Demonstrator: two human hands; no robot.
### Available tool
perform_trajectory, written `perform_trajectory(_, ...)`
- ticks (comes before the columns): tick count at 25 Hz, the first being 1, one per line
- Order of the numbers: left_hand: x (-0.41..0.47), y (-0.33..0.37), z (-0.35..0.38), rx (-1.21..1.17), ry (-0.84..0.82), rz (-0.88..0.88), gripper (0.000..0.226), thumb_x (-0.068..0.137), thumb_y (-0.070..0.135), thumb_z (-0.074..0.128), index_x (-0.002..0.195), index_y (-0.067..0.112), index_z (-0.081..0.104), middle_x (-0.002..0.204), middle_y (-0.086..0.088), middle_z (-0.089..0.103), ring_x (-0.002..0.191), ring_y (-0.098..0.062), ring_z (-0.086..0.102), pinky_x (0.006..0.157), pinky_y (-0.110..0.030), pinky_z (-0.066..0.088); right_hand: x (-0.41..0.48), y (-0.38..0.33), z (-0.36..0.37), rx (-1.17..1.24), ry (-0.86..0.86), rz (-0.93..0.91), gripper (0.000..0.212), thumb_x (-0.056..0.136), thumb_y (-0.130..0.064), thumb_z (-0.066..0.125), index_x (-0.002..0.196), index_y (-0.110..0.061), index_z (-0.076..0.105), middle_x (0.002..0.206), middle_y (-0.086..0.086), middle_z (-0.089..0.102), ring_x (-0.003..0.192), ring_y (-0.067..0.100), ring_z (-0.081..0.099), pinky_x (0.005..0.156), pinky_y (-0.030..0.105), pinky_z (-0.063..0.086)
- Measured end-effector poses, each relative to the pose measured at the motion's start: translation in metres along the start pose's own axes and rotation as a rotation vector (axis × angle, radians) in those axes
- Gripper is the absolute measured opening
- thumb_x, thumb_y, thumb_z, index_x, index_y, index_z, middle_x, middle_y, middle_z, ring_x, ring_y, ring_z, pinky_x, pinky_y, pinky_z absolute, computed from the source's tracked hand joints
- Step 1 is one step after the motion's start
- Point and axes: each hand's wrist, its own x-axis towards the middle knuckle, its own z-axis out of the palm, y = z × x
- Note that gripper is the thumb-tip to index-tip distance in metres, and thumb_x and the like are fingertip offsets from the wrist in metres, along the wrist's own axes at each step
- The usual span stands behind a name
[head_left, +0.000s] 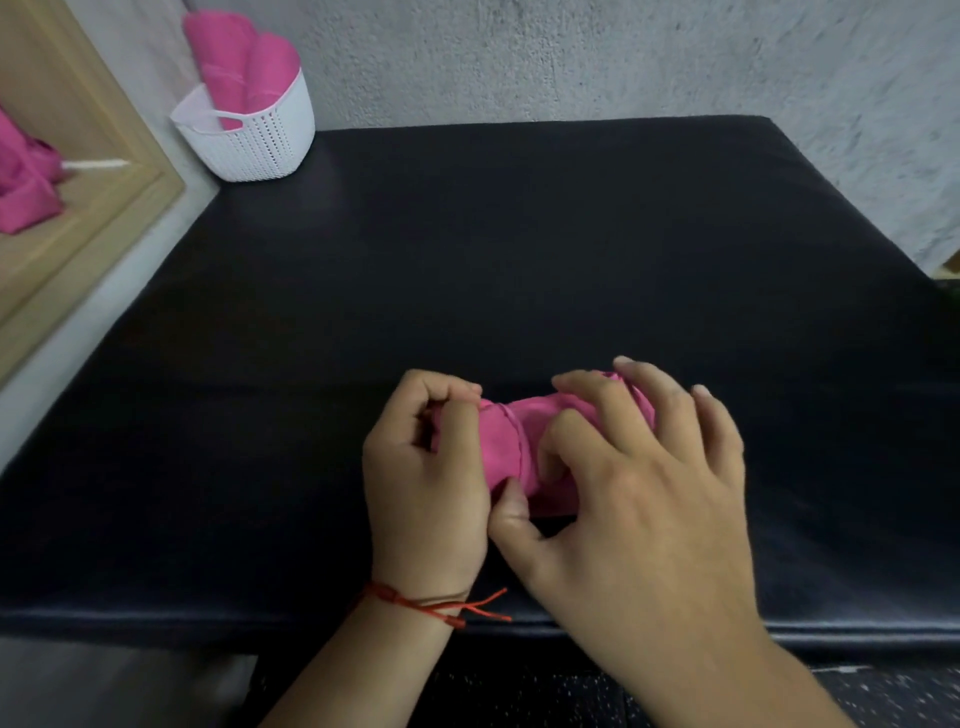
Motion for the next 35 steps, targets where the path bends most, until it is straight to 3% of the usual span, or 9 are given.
perform_trajectory(3,0.001,0.003,-0.008,0.183,-0.147,0.012,0.015,0.100,0.020,0.060,0.087,0.019,0.067,0.083,0.005,0.069,0.080,-0.013,0.067,0.070,-0.032,0.054,-0.001,-0.004,0.008,-0.018,-0.002,0.035,0.023,0.084,-0.053,0.066,0.088,-0.031,0.066,0.145,-0.012,0.062,0.153,0.029,0.037,0.124,0.066,0.021)
perform_trajectory(6,0.011,-0.003,-0.038,0.324,-0.410,0.214,0.012,0.102,0.034,0.060,0.109,0.028,0.067,0.116,0.016,0.067,0.112,-0.005,0.065,0.089,-0.024,0.053,0.001,-0.006,0.011,-0.006,0.015,0.026,0.018,0.087,-0.050,0.065,0.088,-0.032,0.066,0.150,-0.012,0.060,0.156,0.028,0.035,0.122,0.070,0.020)
perform_trajectory(8,0.022,-0.011,-0.061,0.393,-0.661,0.313,0.041,0.095,0.032,0.071,0.135,0.029,0.059,0.152,0.017,0.047,0.144,-0.009,0.045,0.111,-0.023,0.042,0.002,-0.007,0.013,-0.002,0.018,0.020,0.015,0.087,-0.047,0.064,0.087,-0.032,0.065,0.152,-0.012,0.059,0.156,0.028,0.034,0.122,0.070,0.020)
perform_trajectory(11,0.028,-0.024,-0.073,0.528,-0.826,0.383,0.085,0.082,0.034,0.087,0.153,0.030,0.040,0.162,0.019,0.033,0.153,-0.011,0.032,0.120,-0.028,0.035,0.002,-0.007,0.015,-0.004,0.022,0.012,0.012,0.087,-0.044,0.064,0.085,-0.032,0.062,0.151,-0.013,0.058,0.156,0.029,0.034,0.122,0.071,0.019)
perform_trajectory(14,0.025,-0.025,-0.069,0.523,-0.714,0.318,0.081,0.080,0.053,0.083,0.148,0.037,0.042,0.145,0.025,0.046,0.137,-0.004,0.048,0.107,-0.028,0.048,0.002,-0.007,0.012,-0.033,0.121,0.009,0.015,0.086,-0.044,0.071,0.088,-0.030,0.065,0.143,-0.008,0.063,0.147,0.029,0.043,0.118,0.060,0.028)
perform_trajectory(19,0.010,-0.029,-0.055,0.253,-0.355,0.365,0.070,0.079,0.025,0.089,0.138,0.014,0.053,0.146,0.003,0.049,0.134,-0.020,0.056,0.098,-0.039,0.057,0.008,0.004,0.021,0.107,0.157,0.032,0.020,0.093,-0.049,0.069,0.098,-0.030,0.070,0.088,-0.013,0.064,0.082,0.018,0.059,0.069,0.037,0.047)
perform_trajectory(23,-0.002,-0.028,-0.038,0.318,-0.177,0.481,0.068,0.076,0.012,0.091,0.133,0.014,0.054,0.144,-0.005,0.049,0.135,-0.015,0.055,0.095,-0.029,0.058,0.004,0.008,0.040,0.327,0.163,0.073,0.018,0.095,-0.041,0.075,0.109,-0.029,0.080,0.091,-0.016,0.075,0.078,0.007,0.070,0.065,0.031,0.058)
perform_trajectory(27,-0.011,-0.021,-0.027,0.361,-0.147,0.486,0.065,0.075,0.010,0.091,0.129,0.018,0.056,0.142,-0.004,0.052,0.132,-0.011,0.056,0.098,-0.010,0.049,0.004,0.010,0.046,0.402,0.211,0.111,0.005,0.095,-0.033,0.078,0.098,-0.030,0.082,0.078,-0.017,0.073,0.067,0.003,0.067,0.060,0.031,0.057)
perform_trajectory(35,-0.021,-0.013,-0.025,0.184,-0.164,0.465,0.063,0.069,0.006,0.097,0.124,0.007,0.068,0.145,-0.004,0.057,0.133,-0.023,0.060,0.088,-0.038,0.062,0.025,0.049,0.030,0.490,0.182,0.254,0.015,0.089,-0.025,0.080,0.079,-0.028,0.069,0.076,-0.013,0.070,0.069,0.009,0.067,0.065,0.039,0.056)
